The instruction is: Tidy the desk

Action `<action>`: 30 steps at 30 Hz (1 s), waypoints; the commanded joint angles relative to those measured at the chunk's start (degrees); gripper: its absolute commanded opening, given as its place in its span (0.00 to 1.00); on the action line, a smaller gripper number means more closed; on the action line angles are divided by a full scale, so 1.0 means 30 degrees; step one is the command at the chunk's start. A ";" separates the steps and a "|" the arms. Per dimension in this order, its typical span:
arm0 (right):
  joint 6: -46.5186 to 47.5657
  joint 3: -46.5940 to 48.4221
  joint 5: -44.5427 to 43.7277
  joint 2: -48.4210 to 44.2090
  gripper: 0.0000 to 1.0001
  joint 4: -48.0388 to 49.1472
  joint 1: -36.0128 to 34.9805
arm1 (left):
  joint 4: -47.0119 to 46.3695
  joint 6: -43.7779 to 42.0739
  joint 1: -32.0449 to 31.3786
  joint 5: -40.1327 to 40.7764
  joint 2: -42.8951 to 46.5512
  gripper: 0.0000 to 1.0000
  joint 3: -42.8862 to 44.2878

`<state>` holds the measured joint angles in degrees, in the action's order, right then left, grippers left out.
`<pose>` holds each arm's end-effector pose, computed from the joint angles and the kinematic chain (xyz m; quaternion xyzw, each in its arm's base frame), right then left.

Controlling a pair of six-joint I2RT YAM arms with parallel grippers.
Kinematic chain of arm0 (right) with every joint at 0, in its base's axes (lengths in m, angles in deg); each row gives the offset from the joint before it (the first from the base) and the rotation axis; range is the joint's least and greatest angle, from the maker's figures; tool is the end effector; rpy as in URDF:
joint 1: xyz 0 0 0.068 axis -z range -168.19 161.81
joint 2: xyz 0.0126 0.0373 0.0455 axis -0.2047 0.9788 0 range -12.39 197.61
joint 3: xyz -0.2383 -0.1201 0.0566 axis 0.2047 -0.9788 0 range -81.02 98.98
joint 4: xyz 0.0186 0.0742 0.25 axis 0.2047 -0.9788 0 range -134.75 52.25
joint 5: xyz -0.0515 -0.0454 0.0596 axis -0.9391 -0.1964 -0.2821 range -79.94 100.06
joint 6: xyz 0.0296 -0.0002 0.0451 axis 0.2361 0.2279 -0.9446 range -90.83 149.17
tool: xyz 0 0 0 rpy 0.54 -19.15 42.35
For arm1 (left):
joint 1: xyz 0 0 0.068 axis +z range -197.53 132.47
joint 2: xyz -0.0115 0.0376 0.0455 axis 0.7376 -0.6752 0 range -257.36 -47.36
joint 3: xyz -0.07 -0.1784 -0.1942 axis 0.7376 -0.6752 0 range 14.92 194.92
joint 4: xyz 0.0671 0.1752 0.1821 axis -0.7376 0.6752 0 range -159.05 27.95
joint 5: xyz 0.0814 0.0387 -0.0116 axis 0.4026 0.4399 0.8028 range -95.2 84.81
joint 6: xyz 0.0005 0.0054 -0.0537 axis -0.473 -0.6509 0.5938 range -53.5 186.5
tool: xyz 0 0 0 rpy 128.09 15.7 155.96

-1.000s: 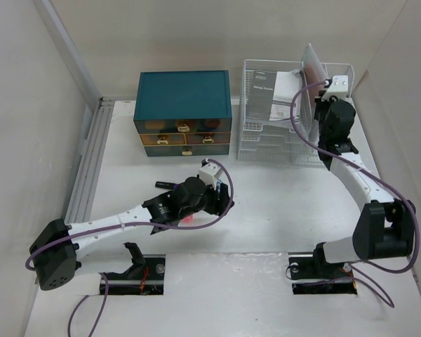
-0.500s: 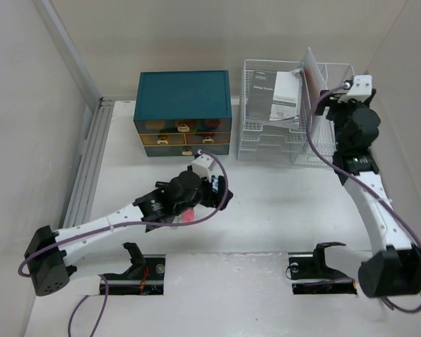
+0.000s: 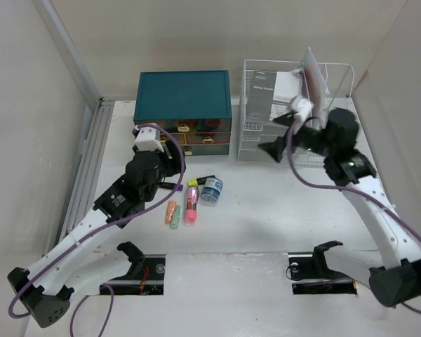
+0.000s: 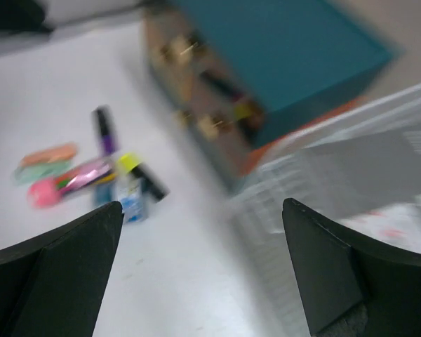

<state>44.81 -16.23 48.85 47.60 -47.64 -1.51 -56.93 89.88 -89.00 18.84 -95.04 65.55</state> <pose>0.2171 0.0744 0.4133 -0.3910 0.6178 0.2321 0.6416 0.1512 -0.1142 0.3643 -0.0162 0.7566 -0.2063 0.6203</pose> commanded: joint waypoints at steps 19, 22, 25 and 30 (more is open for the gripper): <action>0.2820 -0.1095 -0.6598 0.9671 1.00 0.0250 -1.0325 | 0.0589 -0.1493 0.1080 0.1687 0.3294 0.68 -0.1438; 0.1149 0.0430 -0.6600 1.1232 1.00 -0.0219 -1.0501 | 0.0589 -0.1493 0.1080 0.1482 0.3733 0.68 -0.1643; -0.0168 0.1425 -0.6044 1.2168 1.00 -0.0773 -1.0706 | 0.0384 -0.1667 0.1080 0.1306 0.3911 0.68 -0.1819; -0.1697 0.2425 -0.6100 1.3110 1.00 -0.1215 -1.1114 | 0.0384 -0.1669 0.1256 0.0956 0.3911 0.68 -0.1819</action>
<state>44.63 -12.49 30.81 86.59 -52.23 -33.68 -53.52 85.81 -85.70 22.75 -83.89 60.37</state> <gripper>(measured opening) 0.999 0.681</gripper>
